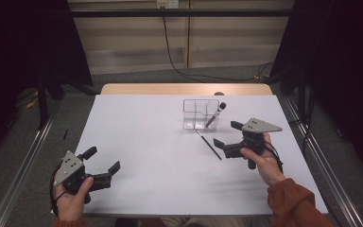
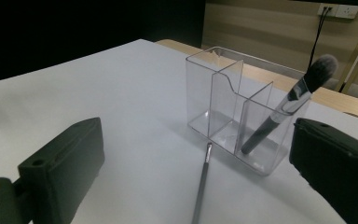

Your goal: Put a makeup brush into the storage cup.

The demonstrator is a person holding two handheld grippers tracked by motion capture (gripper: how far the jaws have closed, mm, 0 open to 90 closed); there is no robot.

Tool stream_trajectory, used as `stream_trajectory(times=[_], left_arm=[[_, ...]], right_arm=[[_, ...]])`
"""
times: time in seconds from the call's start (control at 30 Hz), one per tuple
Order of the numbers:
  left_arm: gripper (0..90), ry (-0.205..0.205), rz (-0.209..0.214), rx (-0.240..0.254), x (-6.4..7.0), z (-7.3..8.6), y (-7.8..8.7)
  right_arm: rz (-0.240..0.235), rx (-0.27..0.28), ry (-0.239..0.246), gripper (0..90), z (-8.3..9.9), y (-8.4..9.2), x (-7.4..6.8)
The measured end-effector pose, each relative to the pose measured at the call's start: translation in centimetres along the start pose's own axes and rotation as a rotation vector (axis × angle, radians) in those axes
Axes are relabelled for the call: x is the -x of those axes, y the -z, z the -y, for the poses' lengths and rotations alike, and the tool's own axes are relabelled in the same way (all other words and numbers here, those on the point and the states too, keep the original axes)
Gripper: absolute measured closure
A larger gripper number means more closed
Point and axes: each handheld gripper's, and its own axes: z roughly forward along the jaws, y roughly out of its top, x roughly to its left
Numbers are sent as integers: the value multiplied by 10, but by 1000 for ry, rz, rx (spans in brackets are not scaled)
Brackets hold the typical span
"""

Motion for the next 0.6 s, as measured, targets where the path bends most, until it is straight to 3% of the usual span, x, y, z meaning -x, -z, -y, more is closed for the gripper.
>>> stream_trajectory(times=[0.4, 0.6], left_arm=[[22, 0, 2, -3, 0, 0, 0], [22, 1, 2, -6, 0, 0, 0]], right_arm=[[-6, -37, 15, 23, -8, -24, 1], [-22, -130, 11, 21, -5, -34, 2]])
